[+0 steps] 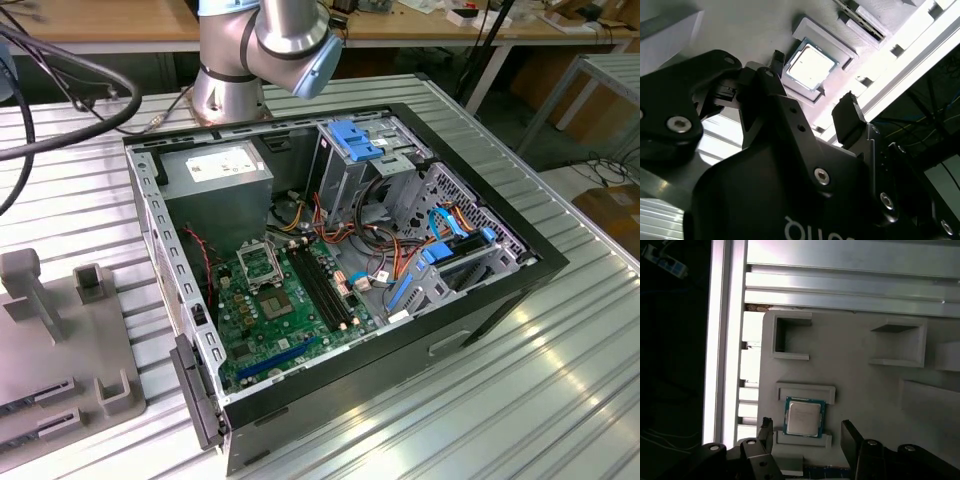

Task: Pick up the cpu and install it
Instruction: 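Pick up the cpu and move it towards the insertion slot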

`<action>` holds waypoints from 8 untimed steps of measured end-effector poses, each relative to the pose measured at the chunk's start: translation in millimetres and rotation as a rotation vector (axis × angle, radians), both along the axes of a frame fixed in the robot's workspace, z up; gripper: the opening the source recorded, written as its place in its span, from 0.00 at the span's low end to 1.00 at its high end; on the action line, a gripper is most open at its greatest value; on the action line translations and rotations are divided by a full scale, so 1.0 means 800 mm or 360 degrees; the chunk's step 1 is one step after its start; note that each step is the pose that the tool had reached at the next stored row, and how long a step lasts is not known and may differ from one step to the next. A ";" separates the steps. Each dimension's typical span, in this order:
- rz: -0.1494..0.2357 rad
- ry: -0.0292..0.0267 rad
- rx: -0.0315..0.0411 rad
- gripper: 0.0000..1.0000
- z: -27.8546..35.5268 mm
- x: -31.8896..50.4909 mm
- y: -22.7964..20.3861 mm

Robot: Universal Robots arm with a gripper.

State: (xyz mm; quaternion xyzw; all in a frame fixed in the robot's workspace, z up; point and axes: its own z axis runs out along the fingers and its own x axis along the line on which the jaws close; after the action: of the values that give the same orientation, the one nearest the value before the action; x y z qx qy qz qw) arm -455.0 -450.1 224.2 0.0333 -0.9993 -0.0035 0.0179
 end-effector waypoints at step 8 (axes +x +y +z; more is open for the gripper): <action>0.0000 -0.00007 0.0001 0.66 -0.0060 0.001 0.0000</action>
State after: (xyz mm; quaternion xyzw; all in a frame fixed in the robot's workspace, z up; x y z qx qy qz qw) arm -454.6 -450.1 219.4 0.0334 -0.9993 -0.0036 0.0177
